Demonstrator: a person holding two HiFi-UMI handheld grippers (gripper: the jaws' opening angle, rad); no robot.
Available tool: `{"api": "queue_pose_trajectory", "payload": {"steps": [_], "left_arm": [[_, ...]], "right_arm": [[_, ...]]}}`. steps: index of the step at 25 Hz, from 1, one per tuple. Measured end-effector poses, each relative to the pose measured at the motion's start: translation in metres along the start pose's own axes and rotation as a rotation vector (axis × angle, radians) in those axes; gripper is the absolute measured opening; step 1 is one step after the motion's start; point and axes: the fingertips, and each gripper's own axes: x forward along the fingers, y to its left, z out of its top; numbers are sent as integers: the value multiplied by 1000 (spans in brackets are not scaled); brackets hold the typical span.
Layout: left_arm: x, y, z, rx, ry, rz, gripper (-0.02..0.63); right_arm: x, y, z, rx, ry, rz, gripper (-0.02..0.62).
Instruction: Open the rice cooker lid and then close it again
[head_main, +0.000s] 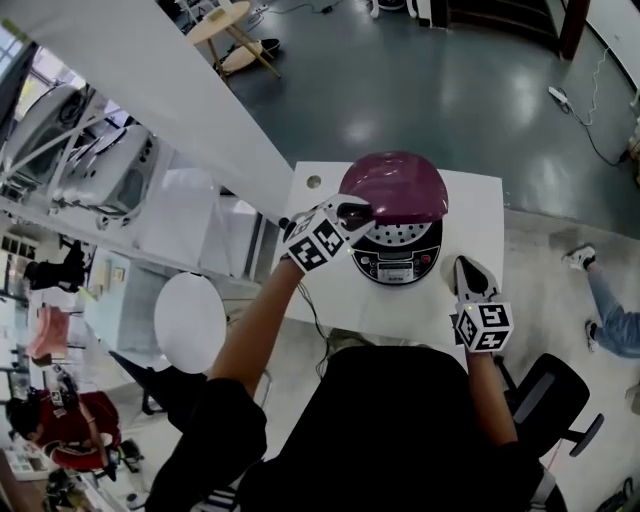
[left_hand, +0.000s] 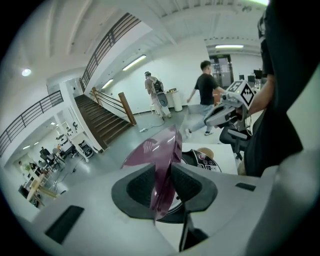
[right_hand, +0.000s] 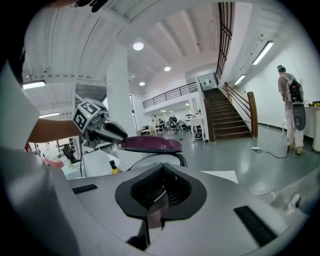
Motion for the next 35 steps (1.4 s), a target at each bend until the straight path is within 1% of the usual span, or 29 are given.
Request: {"api": "queue_pose_trajectory", "payload": {"steps": [3,5,8,16,21,24,27,31,35], "left_arm": [[2,0,0,19,-5,0,94],[5,-4,-4,42,12,-8,94],[7,-13,-12,48,36,-18,94],[20,-31,-28,52,81,-20,94],[26,-40,-39,78,137,-14,94],[31,-46,-47,75,149,1,94],[36,-51,-54,73,162,13,94],[43,-55,-62,80,186,7,94],[45,-60,-67,60,198,12,94]], "right_arm": [[10,3,3,11,-16,-13,0],[13,6,8,-2,-30,-23,0],[12,12,13,-10,-49,-36,0],[14,18,6,-11,-32,9,0],[1,19,-3,-17,-19,23,0],[-1,19,-13,-14,-9,31,0],[-2,22,-13,-18,-2,47,0],[-6,19,-8,-17,-28,40,0],[-9,20,-14,-20,-25,38,0]]}}
